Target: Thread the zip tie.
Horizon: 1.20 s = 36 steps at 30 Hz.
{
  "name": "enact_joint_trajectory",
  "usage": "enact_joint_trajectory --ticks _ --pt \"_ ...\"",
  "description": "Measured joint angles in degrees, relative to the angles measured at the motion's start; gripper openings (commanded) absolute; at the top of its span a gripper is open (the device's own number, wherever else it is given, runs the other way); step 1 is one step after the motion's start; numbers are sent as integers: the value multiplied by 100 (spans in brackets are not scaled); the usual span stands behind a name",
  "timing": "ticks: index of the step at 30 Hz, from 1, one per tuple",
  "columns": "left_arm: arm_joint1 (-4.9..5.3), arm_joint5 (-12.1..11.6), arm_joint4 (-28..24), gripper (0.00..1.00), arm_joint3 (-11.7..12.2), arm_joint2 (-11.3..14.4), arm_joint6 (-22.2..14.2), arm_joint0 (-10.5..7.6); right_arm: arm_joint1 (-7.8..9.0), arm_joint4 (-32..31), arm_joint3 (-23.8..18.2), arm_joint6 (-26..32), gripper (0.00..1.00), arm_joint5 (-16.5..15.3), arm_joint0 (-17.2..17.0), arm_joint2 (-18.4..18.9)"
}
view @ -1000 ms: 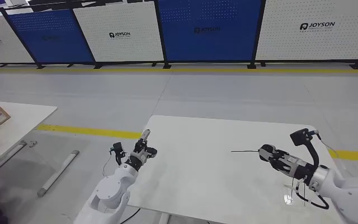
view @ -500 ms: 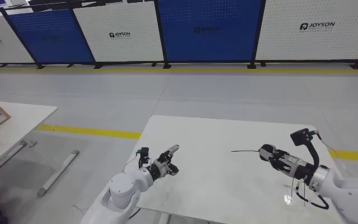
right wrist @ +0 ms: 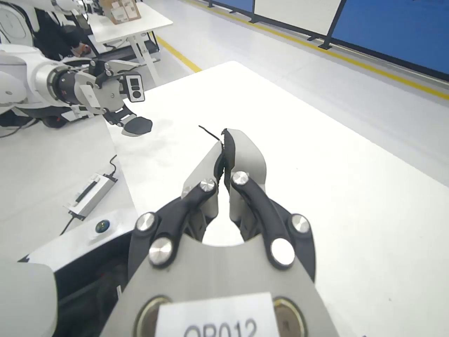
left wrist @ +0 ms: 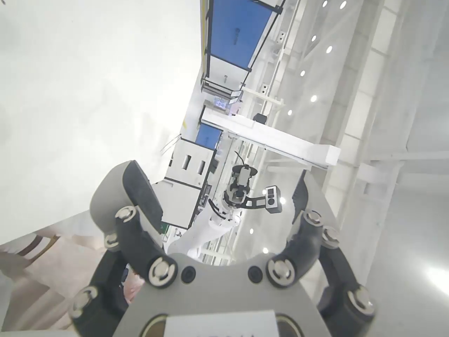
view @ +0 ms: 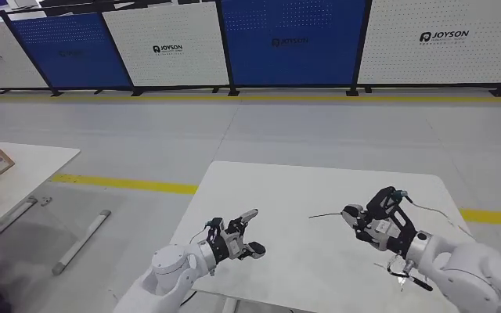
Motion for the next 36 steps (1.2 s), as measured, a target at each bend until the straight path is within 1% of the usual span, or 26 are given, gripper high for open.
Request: enact_joint_trajectory --ticks 1,2,3,12,13,15,16,18,21,24,25,27,28,29,30,36 --pt "79 0 -128 100 11 167 77 -88 11 66 2 142 0 0 34 -89" --pt "127 0 -240 100 27 260 150 -161 13 83 4 165 0 -1 39 -95" --pt "150 0 -309 100 36 304 194 -200 13 86 5 142 0 -1 38 -85" --pt "150 -2 -291 100 40 304 186 -197 11 79 5 103 0 -1 32 -69" --pt "144 -15 -347 100 50 316 171 -196 11 76 5 102 0 0 32 -69" --pt "130 -7 -638 100 89 323 124 -190 7 -72 -34 95 0 32 30 -88" --pt "130 -1 -841 100 85 334 114 -198 -1 -333 -96 100 0 36 34 -135" --pt "149 0 -1087 100 51 427 101 -223 -21 -769 -231 131 0 7 54 -263" --pt "232 0 -1342 100 -2 684 263 -367 -46 -1262 -458 185 0 -2 132 -536" --pt "329 0 -1675 100 57 1043 596 -656 -48 -1721 -597 186 0 -2 239 -794" --pt "372 0 -1844 100 118 1226 700 -812 -43 -1842 -622 145 0 -1 277 -874" --pt "442 0 -2103 100 230 1507 862 -1077 -32 -1912 -631 92 0 -1 313 -947" --pt "489 0 -2269 100 312 1692 983 -1259 -30 -1913 -630 84 0 -1 318 -955" --pt "514 0 -2360 100 353 1802 1046 -1371 -30 -1910 -629 84 0 -1 318 -954" --pt "525 0 -2394 100 369 1850 1073 -1420 -30 -1907 -629 85 0 -1 317 -952" --pt "523 0 -2379 100 365 1834 1067 -1393 -31 -1904 -628 88 0 -1 315 -949"
